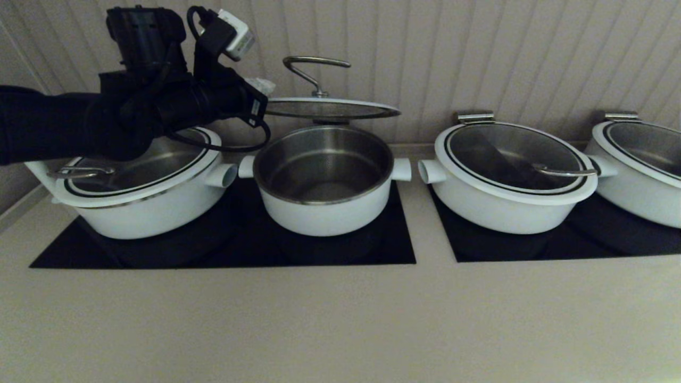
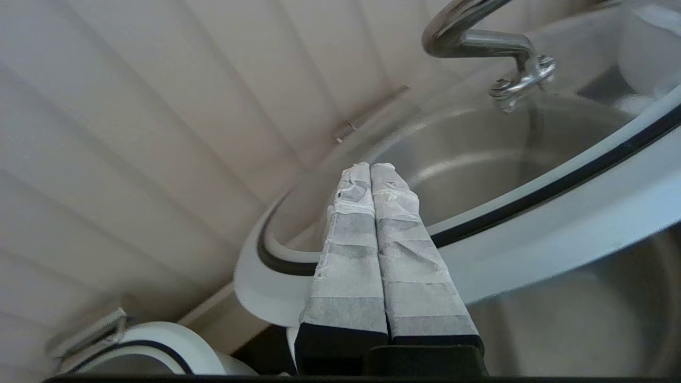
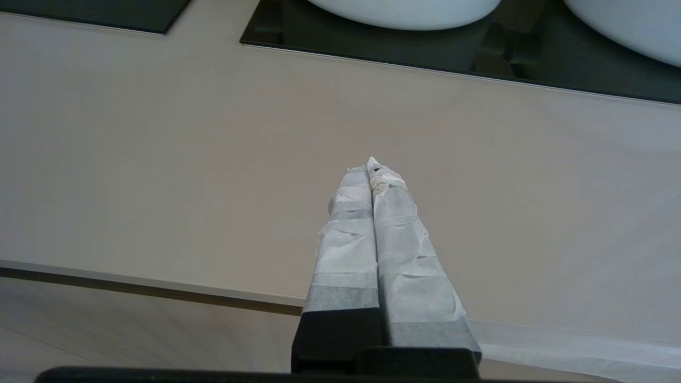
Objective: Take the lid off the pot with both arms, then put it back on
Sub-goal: Close the pot lid
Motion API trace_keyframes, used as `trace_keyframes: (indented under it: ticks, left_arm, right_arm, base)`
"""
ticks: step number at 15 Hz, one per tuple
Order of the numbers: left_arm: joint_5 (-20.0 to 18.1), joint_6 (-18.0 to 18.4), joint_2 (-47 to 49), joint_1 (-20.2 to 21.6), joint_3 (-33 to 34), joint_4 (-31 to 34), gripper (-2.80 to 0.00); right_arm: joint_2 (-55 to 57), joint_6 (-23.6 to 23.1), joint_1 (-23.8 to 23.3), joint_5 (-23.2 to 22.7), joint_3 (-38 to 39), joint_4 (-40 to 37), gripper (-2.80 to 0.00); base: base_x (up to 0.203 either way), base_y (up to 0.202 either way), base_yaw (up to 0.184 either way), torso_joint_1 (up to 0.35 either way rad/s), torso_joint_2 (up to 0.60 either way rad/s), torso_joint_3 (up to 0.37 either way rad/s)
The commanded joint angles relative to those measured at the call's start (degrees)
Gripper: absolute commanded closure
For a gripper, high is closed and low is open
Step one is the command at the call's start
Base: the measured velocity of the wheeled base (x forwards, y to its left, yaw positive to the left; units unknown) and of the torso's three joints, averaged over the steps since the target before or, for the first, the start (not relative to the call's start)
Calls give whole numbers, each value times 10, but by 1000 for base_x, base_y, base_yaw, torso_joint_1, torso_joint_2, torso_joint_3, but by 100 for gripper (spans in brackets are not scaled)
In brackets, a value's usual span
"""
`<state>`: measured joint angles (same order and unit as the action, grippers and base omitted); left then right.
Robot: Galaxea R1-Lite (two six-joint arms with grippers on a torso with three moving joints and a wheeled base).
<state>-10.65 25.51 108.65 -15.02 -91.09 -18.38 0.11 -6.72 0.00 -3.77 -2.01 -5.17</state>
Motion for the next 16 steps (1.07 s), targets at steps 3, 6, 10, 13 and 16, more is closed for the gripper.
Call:
trace_keyframes:
  ticks: [3,6,10,13,16]
  left_arm:
    - [0,3,-22,0,36,-2,0]
    - [0,6,-41,-5,70,-2,0]
    - [1,6,-61,-13,122,-13,0]
    - [4,7,-61,-24,186,-97,0]
    - [5,7,-62,-30,227,-130,0]
  right_arm:
    - [0,-1,0,0,0,0,0]
    - [0,-1,0,0,0,0,0]
    - [1,-1,0,0,0,0,0]
    - [0,-1,0,0,0,0,0]
    - [0,-1,0,0,0,0,0]
  base:
    - [0,0,0,0,0,0]
    - [0,0,0,0,0,0]
    - [0,0,0,0,0,0]
    - [0,0,0,0,0,0]
    - [0,0,0,0,0,0]
